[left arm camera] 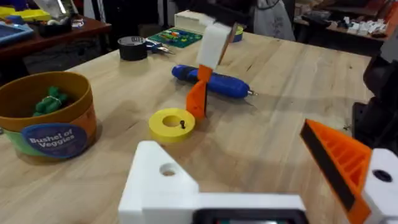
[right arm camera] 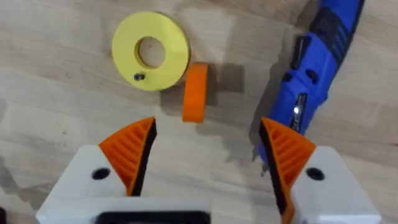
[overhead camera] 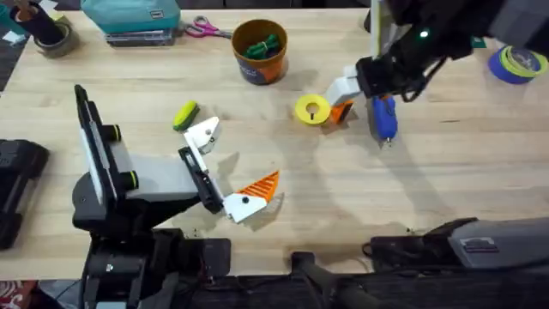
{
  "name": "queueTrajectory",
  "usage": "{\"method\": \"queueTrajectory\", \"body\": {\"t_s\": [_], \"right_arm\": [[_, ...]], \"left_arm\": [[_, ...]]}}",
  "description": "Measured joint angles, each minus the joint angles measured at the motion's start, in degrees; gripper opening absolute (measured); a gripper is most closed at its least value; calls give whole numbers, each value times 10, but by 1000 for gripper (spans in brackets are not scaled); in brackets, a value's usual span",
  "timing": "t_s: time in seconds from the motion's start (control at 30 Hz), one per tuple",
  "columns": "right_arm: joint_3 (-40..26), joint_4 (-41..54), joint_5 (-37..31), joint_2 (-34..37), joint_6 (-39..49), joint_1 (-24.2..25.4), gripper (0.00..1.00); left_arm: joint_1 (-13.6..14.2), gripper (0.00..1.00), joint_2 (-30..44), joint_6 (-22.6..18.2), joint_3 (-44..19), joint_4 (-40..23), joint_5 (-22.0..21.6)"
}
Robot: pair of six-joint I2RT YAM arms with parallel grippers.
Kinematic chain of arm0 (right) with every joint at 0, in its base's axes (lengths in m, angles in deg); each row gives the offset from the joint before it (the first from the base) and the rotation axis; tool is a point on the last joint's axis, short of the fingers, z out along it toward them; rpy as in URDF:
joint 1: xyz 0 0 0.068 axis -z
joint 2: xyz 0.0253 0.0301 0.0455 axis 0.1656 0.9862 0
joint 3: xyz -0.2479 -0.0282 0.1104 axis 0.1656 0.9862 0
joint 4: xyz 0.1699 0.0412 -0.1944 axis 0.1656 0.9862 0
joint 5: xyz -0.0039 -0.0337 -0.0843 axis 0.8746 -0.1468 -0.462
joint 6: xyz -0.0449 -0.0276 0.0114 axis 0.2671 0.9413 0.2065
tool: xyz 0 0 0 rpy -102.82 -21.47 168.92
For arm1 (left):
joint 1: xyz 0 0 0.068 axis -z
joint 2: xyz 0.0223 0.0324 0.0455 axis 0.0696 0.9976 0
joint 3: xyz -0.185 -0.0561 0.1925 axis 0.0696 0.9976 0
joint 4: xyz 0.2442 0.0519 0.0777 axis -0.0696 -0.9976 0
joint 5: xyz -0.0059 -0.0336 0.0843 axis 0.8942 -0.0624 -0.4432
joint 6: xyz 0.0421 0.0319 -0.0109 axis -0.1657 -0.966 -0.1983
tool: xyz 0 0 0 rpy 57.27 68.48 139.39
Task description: Pick up the gripper from the table and insert it into the empty holder that is missing its gripper. Then pick up a screw, insert it into the mounting hole, and use the screwdriver to tighten it. Finally, clean up the table by picking up the vegetable and placing it into the bucket.
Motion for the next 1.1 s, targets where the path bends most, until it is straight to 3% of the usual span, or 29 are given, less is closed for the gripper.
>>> {"method": "queueTrajectory", "body": {"t_s": [0.37,0.73,0.77,0.9,0.93,1.0,1.03,1.1], "right_arm": [[0,-58,0,73,1,0,977],[0,-62,0,93,1,-8,727],[0,-62,0,93,1,-12,642],[0,-62,0,93,1,-13,509],[0,-60,0,93,1,-13,311],[0,-60,0,93,1,-14,104],[0,-61,-1,93,0,-14,34],[-1,-61,-2,93,1,-14,11]], "left_arm": [[0,986,0,0,0,0,0],[0,985,0,0,0,0,0],[0,986,0,0,0,0,0],[0,986,0,0,0,0,0],[0,986,0,0,0,0,0],[0,986,0,0,0,0,0],[0,986,0,0,0,0,0],[0,986,0,0,0,0,0]]}}
